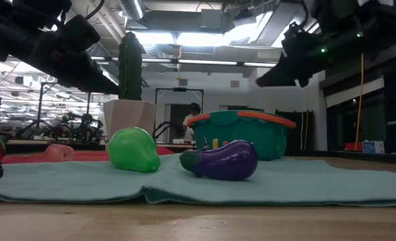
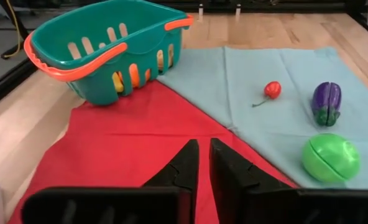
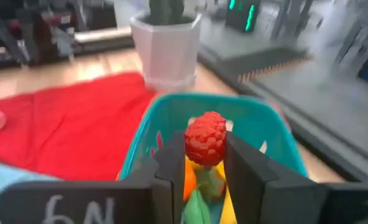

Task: Pick and placing Produce into tupperware
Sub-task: Put the red raspberry into the blue basket

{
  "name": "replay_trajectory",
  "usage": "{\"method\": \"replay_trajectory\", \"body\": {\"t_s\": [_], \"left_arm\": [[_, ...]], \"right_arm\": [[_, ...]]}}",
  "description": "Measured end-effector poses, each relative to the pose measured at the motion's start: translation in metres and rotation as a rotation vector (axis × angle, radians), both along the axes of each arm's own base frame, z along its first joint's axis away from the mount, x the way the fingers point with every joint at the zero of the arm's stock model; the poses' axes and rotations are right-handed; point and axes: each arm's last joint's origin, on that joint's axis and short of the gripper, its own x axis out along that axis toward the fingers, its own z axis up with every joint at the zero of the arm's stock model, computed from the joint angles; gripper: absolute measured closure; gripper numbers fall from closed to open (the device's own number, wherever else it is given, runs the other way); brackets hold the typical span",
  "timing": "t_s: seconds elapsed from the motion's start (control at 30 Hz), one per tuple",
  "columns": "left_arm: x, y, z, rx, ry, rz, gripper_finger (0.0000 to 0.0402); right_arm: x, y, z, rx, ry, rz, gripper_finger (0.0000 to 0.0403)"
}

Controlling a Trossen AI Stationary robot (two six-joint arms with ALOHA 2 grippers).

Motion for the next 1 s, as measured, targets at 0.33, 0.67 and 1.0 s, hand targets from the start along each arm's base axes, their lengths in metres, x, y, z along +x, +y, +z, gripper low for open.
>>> {"method": "replay_trajectory", "body": {"t_s": [0.33,0.67,1.0], "left_arm": [[0.000,0.006,0.000,0.020,0.004,0.026,0.0353],[0.000,0.007,0.000,0.021,0.005,0.033,0.0341],[0.000,0.007,0.000,0.021,0.005,0.033,0.0353]], "right_arm": [[0.005,-0.016,0.030,0.051,0.147,-0.016,0.0313],[0.003,-0.025,0.040,0.108,0.198,0.039,0.0313],[0.013,-0.030,0.017,0.227,0.291,0.087,0.0313]]}}
